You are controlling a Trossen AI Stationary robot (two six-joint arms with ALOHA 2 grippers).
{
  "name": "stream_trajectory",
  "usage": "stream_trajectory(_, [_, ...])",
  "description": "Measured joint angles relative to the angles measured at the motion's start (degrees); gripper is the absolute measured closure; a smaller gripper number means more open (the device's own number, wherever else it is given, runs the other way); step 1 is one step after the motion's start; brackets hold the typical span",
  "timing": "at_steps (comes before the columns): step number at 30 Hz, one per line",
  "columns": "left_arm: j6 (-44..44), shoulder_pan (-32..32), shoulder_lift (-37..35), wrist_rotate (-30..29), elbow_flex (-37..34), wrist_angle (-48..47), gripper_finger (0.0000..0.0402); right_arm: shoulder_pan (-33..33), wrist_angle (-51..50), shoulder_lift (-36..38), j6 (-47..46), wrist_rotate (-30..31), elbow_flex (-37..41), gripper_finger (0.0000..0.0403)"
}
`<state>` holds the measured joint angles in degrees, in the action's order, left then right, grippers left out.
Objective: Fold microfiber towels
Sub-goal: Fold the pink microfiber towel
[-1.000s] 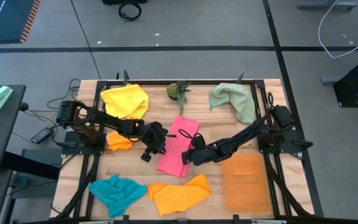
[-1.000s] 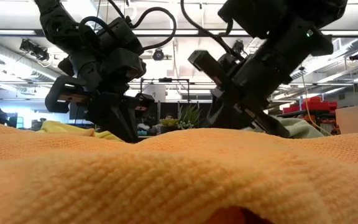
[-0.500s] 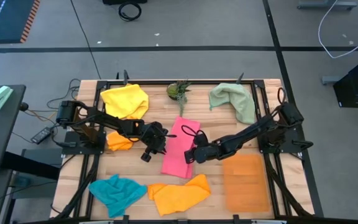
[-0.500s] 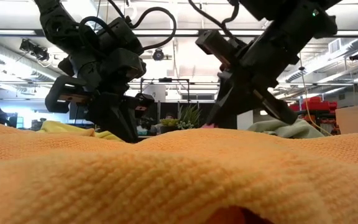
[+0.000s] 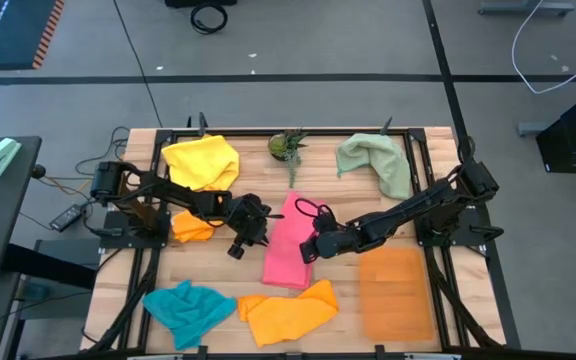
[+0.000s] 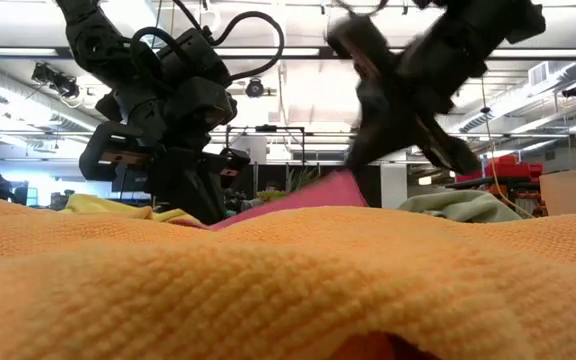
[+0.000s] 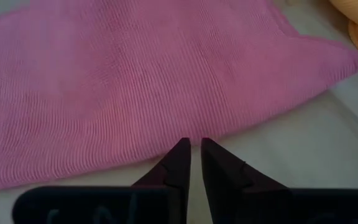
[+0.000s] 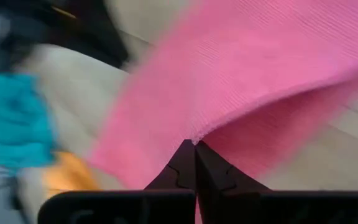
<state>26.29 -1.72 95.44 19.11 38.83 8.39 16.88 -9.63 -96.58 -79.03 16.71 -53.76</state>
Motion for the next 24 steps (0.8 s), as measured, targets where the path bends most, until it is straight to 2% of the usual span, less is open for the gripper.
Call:
stream_trajectory(16, [-0.4, 0.3, 0.0, 0.0, 0.0, 1.8, 0.0362, 0.9, -3.9, -1.1, -1.6, -4.9, 0.0, 0.0402])
stream_trajectory(24, [-1.2, 3.5, 0.1, 0.2, 0.0, 8.2, 0.036, 0.9, -5.5, -1.2, -1.5, -5.2, 0.0, 0.0402])
